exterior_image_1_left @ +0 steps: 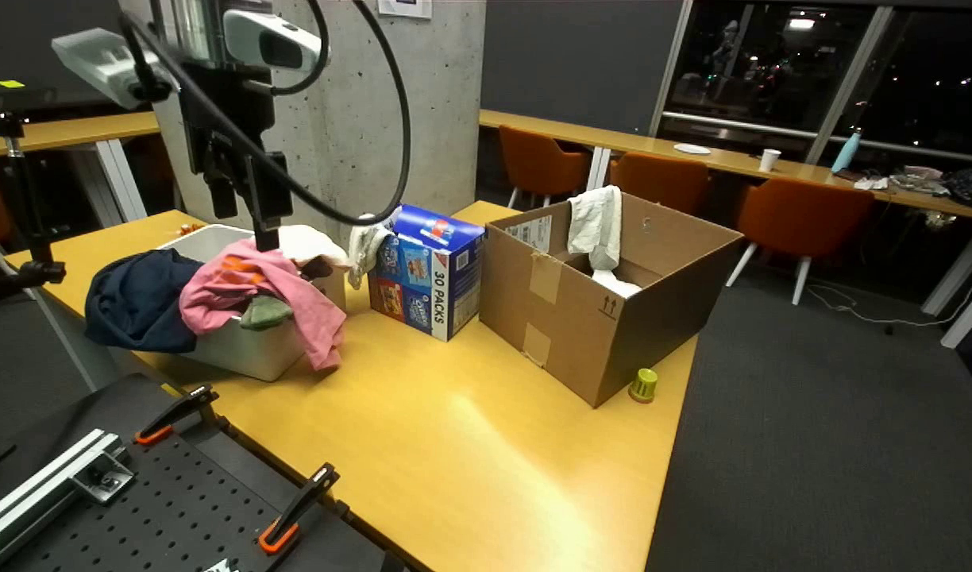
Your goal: Remove the pink and peach shirts, the moose toy and the turnip plushie out of the basket
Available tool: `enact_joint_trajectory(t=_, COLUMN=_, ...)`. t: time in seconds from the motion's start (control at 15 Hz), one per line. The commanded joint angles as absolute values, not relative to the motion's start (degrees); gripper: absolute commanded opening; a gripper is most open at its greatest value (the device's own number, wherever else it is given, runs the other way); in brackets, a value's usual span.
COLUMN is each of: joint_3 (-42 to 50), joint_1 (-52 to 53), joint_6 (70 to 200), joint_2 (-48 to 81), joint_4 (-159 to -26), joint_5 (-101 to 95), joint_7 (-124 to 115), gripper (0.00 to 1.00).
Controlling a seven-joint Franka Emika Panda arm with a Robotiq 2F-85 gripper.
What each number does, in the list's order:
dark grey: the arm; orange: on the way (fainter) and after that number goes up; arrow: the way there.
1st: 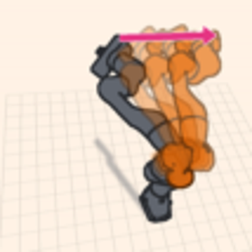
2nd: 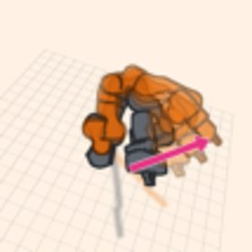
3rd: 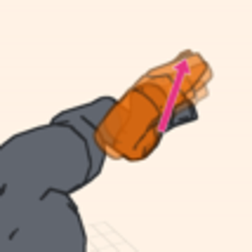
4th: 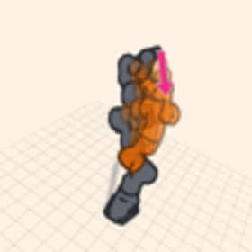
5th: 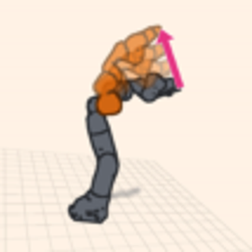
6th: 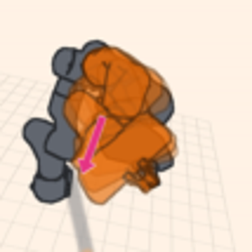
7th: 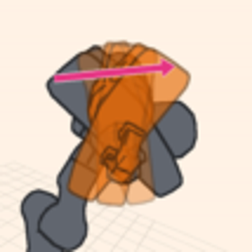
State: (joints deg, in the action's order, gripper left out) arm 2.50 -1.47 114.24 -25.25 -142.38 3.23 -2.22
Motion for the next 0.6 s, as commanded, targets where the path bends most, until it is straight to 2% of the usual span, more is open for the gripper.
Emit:
enact_joint_trajectory(t=0.0, joint_3=1.91, joint_1=-0.06, joint_6=125.11, joint_2=-28.93, joint_4=-151.62, joint_5=9.19, joint_7=-3.38, gripper=1.0)
enact_joint_trajectory(t=0.27, joint_3=2.98, joint_1=2.24, joint_6=136.21, joint_2=-29.92, joint_4=-159.94, joint_5=16.74, joint_7=-0.36, gripper=1.0)
enact_joint_trajectory(t=0.53, joint_3=4.29, joint_1=4.67, joint_6=142.82, joint_2=-22.99, joint_4=-155.9, joint_5=18.12, joint_7=5.0, gripper=1.0)
